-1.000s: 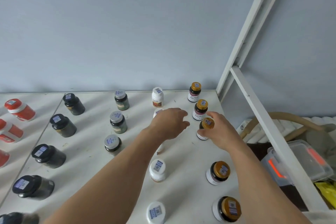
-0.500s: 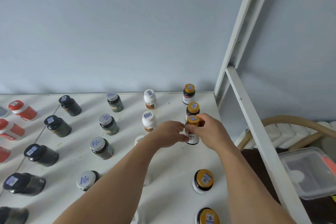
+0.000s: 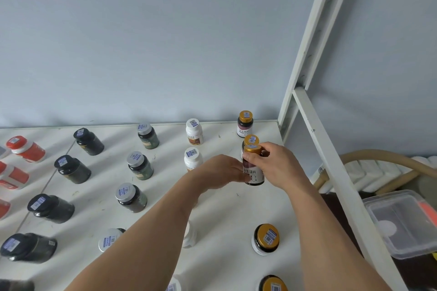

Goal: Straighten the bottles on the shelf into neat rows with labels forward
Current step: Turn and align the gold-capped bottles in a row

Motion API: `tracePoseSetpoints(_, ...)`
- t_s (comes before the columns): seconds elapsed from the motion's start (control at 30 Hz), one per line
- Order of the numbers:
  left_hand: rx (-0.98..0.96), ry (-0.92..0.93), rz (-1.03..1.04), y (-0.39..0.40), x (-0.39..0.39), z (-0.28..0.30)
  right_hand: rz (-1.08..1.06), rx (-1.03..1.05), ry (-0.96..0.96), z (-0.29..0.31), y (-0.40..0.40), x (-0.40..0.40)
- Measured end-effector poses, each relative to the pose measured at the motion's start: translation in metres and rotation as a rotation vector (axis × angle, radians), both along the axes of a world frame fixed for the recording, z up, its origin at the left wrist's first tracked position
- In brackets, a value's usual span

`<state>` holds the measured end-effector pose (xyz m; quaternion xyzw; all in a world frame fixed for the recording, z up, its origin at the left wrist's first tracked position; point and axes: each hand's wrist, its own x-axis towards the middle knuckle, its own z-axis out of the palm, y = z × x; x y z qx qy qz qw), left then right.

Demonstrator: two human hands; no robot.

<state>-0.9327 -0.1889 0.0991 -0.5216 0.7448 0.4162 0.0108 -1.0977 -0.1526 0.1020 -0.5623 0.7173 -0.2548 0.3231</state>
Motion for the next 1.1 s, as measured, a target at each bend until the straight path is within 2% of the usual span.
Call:
tracePoseSetpoints(0.3,-0.056,-0.055,-0.056,0.000,-0.005,-0.001,-0.010,0.002,-0.047,-0.003,0.003,-0.004)
tracePoseSetpoints(0.63,-0.356,-0.291,-0.208,-0.005,-0.007,-0.005,0.025,0.109,-0.159,-0.032,0.016,-0.005)
tracePoseSetpoints(0.77,-0.393,-0.300,-0.235,-0.006,-0.008,-0.004,0.025,0.131,-0.138,-0.035,0.020,-0.005)
tracePoseSetpoints(0.9,-0.398,-0.268,-0.213,-0.012,-0.003,-0.003,-0.052,0.101,-0.203,-0.025,0.012,-0.008)
tracePoseSetpoints(1.0,-0.394,-0.252,-0.194,-0.021,0.001,-0.003,-0.119,0.019,-0.136,-0.013,-0.007,-0.006)
tracePoseSetpoints(1.1,-0.394,-0.250,-0.172,-0.032,0.002,-0.002,-0.111,0.050,-0.100,-0.007,-0.029,-0.003)
